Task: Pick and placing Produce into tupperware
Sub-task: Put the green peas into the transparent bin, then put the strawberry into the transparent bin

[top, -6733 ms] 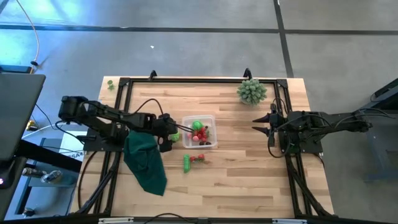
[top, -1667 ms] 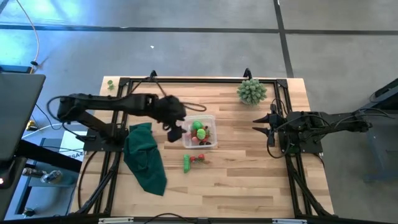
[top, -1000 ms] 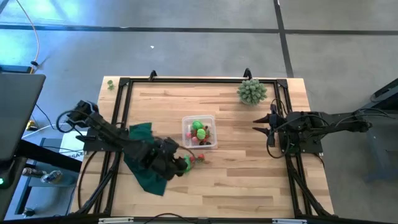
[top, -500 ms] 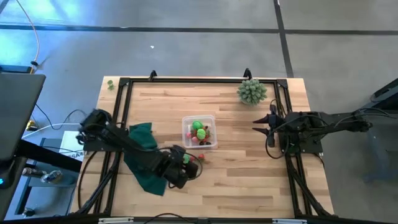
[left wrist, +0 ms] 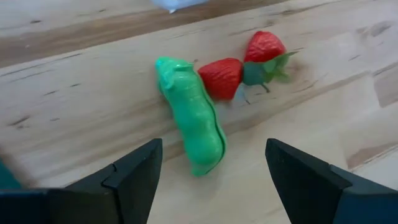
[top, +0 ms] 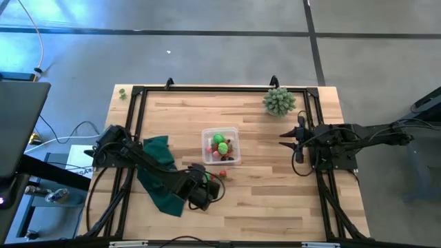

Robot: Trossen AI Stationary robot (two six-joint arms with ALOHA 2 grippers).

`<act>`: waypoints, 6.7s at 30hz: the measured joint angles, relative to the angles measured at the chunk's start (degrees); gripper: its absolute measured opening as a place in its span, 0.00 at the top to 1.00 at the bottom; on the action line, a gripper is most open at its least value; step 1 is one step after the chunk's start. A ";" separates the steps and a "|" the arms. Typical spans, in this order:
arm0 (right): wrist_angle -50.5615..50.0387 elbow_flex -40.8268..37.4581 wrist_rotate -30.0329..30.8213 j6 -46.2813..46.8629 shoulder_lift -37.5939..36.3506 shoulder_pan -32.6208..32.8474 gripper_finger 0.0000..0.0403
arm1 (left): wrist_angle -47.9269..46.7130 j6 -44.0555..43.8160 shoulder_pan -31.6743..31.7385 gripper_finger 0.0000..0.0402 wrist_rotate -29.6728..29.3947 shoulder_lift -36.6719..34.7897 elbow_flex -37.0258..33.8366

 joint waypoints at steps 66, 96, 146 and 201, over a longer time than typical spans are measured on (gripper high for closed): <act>-0.26 0.00 0.00 0.00 0.63 -0.01 0.69 | -2.30 4.57 2.89 0.34 1.02 7.65 -0.09; -0.26 0.00 0.00 0.00 0.63 -0.02 0.69 | -3.05 0.45 2.89 0.67 0.65 7.65 -0.04; -0.26 0.00 0.02 0.00 0.65 -0.02 0.69 | -24.11 71.57 18.96 0.68 -0.13 -4.02 26.48; -0.26 0.00 0.02 0.00 0.67 0.00 0.69 | 17.35 87.58 37.39 0.49 26.95 -3.93 -4.72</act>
